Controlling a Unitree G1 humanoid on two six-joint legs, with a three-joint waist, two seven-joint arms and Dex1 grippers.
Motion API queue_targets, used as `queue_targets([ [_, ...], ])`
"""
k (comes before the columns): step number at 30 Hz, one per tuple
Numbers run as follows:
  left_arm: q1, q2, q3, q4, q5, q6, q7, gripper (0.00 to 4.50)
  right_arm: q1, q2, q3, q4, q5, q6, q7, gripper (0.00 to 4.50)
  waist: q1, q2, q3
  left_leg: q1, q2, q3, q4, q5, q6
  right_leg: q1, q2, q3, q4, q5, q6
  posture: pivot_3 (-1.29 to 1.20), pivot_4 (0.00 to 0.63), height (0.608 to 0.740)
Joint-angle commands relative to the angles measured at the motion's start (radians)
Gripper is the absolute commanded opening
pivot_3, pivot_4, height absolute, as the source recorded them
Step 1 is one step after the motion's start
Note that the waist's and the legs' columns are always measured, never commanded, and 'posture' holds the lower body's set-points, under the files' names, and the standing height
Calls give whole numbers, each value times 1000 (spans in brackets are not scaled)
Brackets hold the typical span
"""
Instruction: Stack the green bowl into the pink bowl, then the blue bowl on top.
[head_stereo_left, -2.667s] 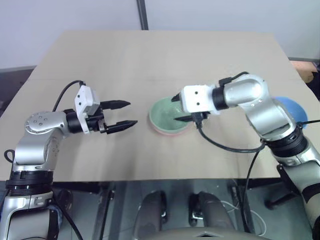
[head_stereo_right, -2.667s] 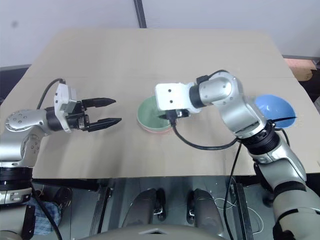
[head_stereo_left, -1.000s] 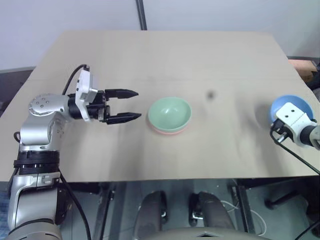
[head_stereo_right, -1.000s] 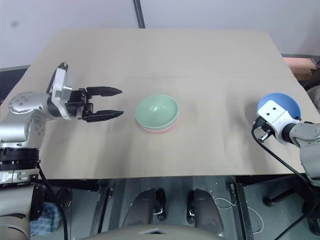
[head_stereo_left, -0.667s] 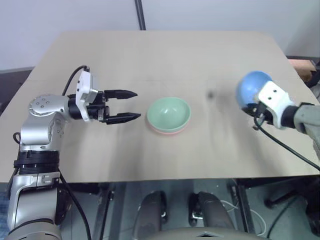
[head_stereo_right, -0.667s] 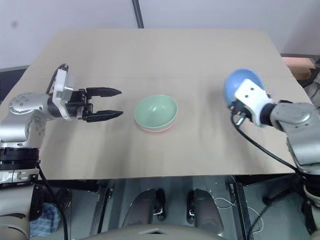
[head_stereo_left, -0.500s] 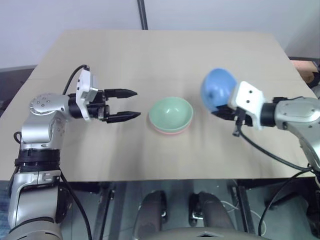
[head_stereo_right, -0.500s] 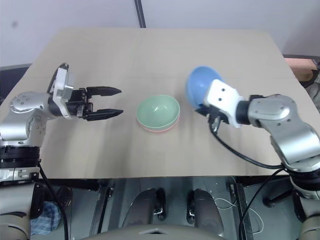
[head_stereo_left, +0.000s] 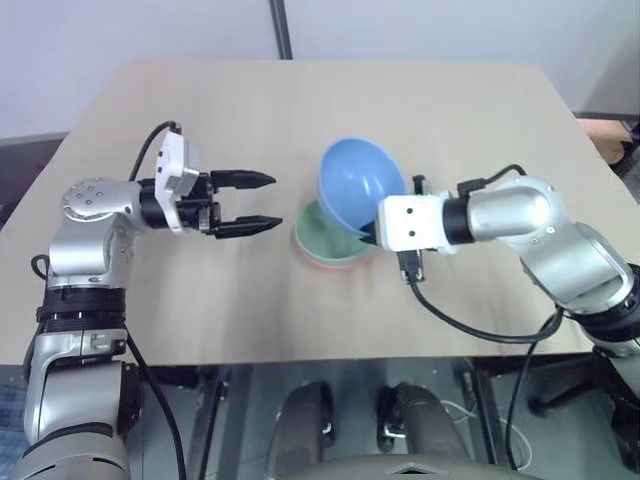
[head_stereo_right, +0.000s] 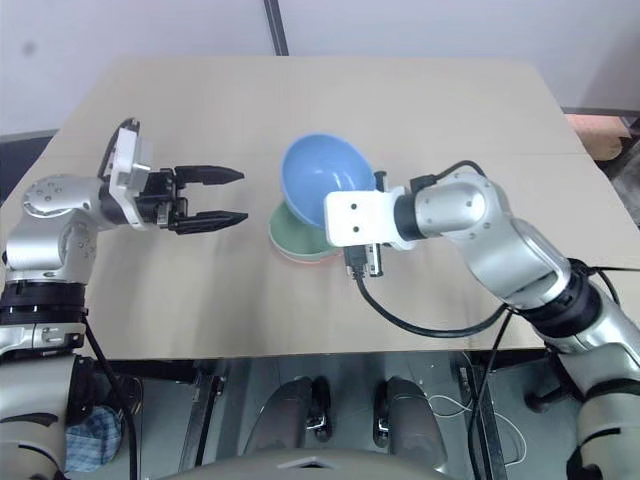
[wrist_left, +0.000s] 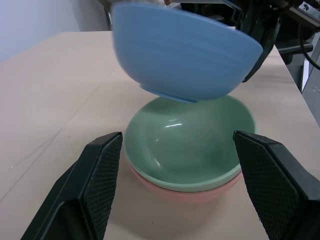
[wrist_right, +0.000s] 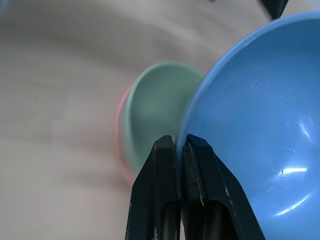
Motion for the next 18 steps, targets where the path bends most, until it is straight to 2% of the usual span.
queue_targets([
  [1, -17, 7, 13, -13, -2, -12, -2, 3778, -34, 18, -9, -15, -10, -21, 19, 17, 1, 0, 0, 0, 0, 0, 0, 0, 0, 0, 0, 0, 0, 0, 0, 0, 150, 740],
  [3, -13, 8, 15, -17, -2, -12, -1, 3778, -34, 24, -11, -15, -13, -20, 27, 877, 1, 0, 0, 0, 0, 0, 0, 0, 0, 0, 0, 0, 0, 0, 0, 0, 150, 740],
  [4, -12, 8, 15, -18, -2, -11, -1, 3778, -33, 25, -12, -15, -15, -20, 29, 1003, 1, 0, 0, 0, 0, 0, 0, 0, 0, 0, 0, 0, 0, 0, 0, 0, 150, 740],
  [5, -11, 8, 16, -19, -2, -11, -1, 3778, -33, 25, -14, -16, -21, -22, 29, 1350, 1, 0, 0, 0, 0, 0, 0, 0, 0, 0, 0, 0, 0, 0, 0, 0, 150, 740],
  [6, -11, 8, 16, -19, -2, -10, -1, 3778, -32, 23, -15, -17, -26, -23, 30, 1926, 1, 0, 0, 0, 0, 0, 0, 0, 0, 0, 0, 0, 0, 0, 0, 0, 150, 740],
  [13, -4, 10, 16, -34, -1, 9, 18, 3778, 16, -16, -112, -21, 0, 28, 18, 1926, 2, 0, 0, 0, 0, 0, 0, 0, 0, 0, 0, 0, 0, 0, 0, 0, 150, 740],
  [18, 21, 26, 20, -65, 4, 47, 59, 3778, 85, -23, -324, -63, 150, 192, -6, 1926, 3, 0, 0, 0, 0, 0, 0, 0, 0, 0, 0, 0, 0, 0, 0, 0, 150, 740],
])
